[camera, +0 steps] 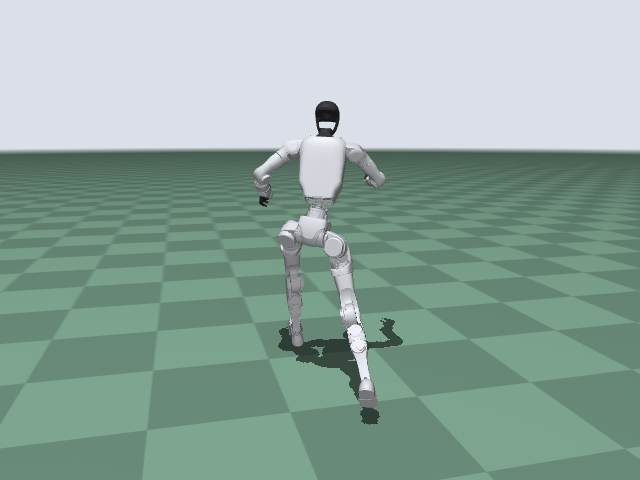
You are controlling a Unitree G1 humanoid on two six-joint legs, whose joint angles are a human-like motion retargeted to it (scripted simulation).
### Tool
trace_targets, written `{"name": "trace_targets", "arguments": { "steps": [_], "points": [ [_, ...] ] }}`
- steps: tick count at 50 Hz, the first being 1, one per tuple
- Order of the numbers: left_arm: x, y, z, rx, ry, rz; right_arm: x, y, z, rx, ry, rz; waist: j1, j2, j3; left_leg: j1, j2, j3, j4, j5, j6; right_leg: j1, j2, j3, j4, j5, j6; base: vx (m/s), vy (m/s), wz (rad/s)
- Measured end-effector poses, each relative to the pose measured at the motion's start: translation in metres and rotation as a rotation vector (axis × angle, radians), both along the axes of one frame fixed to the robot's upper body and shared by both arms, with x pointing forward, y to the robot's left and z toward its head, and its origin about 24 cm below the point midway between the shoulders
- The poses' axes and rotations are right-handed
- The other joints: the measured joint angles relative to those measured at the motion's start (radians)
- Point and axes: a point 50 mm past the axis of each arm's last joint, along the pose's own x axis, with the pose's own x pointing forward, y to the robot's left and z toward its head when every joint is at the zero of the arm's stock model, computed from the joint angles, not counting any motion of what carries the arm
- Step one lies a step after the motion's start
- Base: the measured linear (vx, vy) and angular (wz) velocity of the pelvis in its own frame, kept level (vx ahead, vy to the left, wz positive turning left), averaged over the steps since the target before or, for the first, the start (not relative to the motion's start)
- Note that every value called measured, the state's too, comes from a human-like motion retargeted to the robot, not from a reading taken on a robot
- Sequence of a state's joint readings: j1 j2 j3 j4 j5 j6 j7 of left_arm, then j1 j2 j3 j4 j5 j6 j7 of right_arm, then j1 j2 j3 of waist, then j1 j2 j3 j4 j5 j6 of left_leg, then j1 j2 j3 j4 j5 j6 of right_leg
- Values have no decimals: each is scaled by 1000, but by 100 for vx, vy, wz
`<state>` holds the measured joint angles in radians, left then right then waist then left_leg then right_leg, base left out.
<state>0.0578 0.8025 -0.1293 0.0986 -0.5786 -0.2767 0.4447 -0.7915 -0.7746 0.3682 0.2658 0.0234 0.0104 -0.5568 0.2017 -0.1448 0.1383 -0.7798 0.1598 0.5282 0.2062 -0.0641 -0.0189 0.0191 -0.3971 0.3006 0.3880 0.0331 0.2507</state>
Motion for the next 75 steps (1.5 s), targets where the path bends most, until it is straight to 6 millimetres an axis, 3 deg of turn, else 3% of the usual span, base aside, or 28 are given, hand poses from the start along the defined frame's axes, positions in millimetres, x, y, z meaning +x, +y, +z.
{"name": "trace_targets", "arguments": {
  "steps": [2, 3, 5, 7, 8, 10, 12, 14, 16, 18, 20, 25, 29, 32, 35, 39, 44, 48, 55, 57, 65, 67, 75],
  "points": [
    [-26, 22, -6, 125, 117, -18, -10, 23, 15, -41, -87, 97, 146, 91, 6, 175, 145, -31, -268, 57, -128, 107, 95, -31, -43, 184, 11, 149, 73, -269],
    [-39, 33, -8, 178, 175, -23, -15, 34, 18, -49, -117, 147, 198, 126, -3, 214, 221, -49, -287, 4, -168, 138, 119, -59, -23, 206, 11, 142, 97, -204],
    [-71, 56, -13, 227, 282, 11, -25, 56, 17, -54, -148, 240, 260, 153, -31, 280, 301, -49, -293, -115, -190, 160, 109, -107, 79, 178, 11, 133, 120, -131],
    [-104, 76, -20, 215, 361, 119, -33, 79, 10, -49, -155, 324, 282, 148, -48, 355, 314, -8, -293, -121, -181, 148, 63, -163, 265, 103, -16, 124, 126, -56],
    [-118, 85, -25, 207, 391, 185, -38, 90, 7, -46, -156, 362, 289, 143, -47, 392, 309, 14, -293, -53, -174, 138, 36, -195, 373, 62, -46, 114, 119, -4],
    [-134, 97, -39, 208, 447, 319, -47, 106, -1, -41, -148, 423, 289, 102, -17, 434, 240, 19, -293, 195, -125, 101, -49, -259, 611, -40, -131, 99, 107, 76],
    [-126, 102, -62, 214, 530, 411, -51, 111, -19, -23, -92, 429, 258, 4, 52, 368, 84, -37, -163, 298, -32, 28, -160, -303, 861, -173, -216, 76, 87, 226],
    [-109, 97, -96, 159, 656, 445, -51, 110, -52, 30, 27, 392, 218, -71, 123, 253, -35, -90, 112, 175, 4, -64, -189, -303, 1082, -315, -264, 67, 67, 274],
    [-98, 76, -133, 2, 777, 444, -51, 109, -92, 100, 180, 356, 186, -69, 158, 199, -67, -139, 286, 63, 1, -190, -90, -293, 1229, -434, -317, 62, 48, 182],
    [-96, 44, -165, -183, 841, 411, -52, 110, -124, 139, 310, 344, 139, -45, 148, 195, -77, -179, 308, 27, 5, -347, 32, -309, 1265, -506, -365, 56, 36, 103],
    [-100, 13, -182, -239, 875, 310, -59, 107, -147, 151, 389, 331, 68, -32, 120, 226, -104, -215, 246, 39, 2, -466, 119, -349, 1177, -515, -370, 55, 31, 108],
    [-107, -27, -189, 179, 977, -41, -101, 62, -197, 266, 544, 225, -47, 45, 80, 411, -158, -341, 36, 104, -31, -465, 301, -394, 636, -408, -271, 56, 20, 129],
    [-116, -41, -196, 72, 972, -39, -134, 29, -235, 338, 719, 107, -60, 77, 52, 553, -185, -424, -69, 105, -43, -334, 348, -419, 154, -302, -194, 56, 7, 109],
    [-124, -42, -200, -60, 969, 2, -148, 13, -260, 331, 852, 49, -75, 62, 45, 646, -227, -477, -96, 73, -41, -230, 359, -382, -89, -139, -110, 52, -1, 112],
    [-128, -32, -201, -88, 981, 34, -154, 6, -286, 244, 998, 20, -68, 42, 35, 708, -246, -506, -100, 38, -28, -167, 361, -349, -153, -45, -77, 43, -6, 68],
    [-131, -18, -205, -60, 1027, 102, -168, 5, -334, 99, 1260, -18, -25, 31, 19, 778, -248, -530, -116, -10, -25, -87, 363, -365, -175, -88, -76, 35, -7, 28],
    [-148, -12, -217, -179, 1083, 270, -212, 0, -381, 81, 1597, -55, 10, 38, -24, 844, -241, -557, -154, -44, -36, -8, 370, -388, -238, -98, -67, 28, -5, 19],
    [-166, -19, -227, -298, 1117, 372, -239, -6, -395, 143, 1695, -105, -15, 54, -56, 875, -238, -595, -165, -75, -47, 46, 372, -424, -280, -119, -54, 20, -3, 38],
    [-172, -52, -240, -240, 1207, 199, -266, -17, -401, 264, 1726, -238, -72, 88, -85, 895, -247, -641, -166, -98, -50, 98, 364, -470, -318, -136, -39, 11, -1, 33],
    [-167, -60, -240, -228, 1194, 134, -266, -19, -400, 291, 1688, -249, -72, 98, -78, 903, -251, -647, -158, -114, -48, 106, 364, -467, -314, -134, -35, 7, 0, 2],
    [-149, -70, -239, -249, 1145, 137, -259, -12, -401, 324, 1664, -259, -43, 130, -83, 905, -247, -603, -153, -137, -43, 87, 367, -426, -297, -155, -54, 3, -1, -29],
    [-148, -73, -242, -241, 1175, 102, -255, -9, -402, 314, 1663, -257, -55, 142, -88, 908, -242, -600, -154, -137, -45, 103, 375, -416, -329, -134, -31, 1, -1, -11],
    [-138, -87, -245, -5, 1281, -189, -220, 7, -398, 267, 1627, -193, -126, 166, -128, 895, -235, -579, -152, -145, -42, 93, 384, -398, -347, -126, -31, 0, 0, -5]
  ]
}}
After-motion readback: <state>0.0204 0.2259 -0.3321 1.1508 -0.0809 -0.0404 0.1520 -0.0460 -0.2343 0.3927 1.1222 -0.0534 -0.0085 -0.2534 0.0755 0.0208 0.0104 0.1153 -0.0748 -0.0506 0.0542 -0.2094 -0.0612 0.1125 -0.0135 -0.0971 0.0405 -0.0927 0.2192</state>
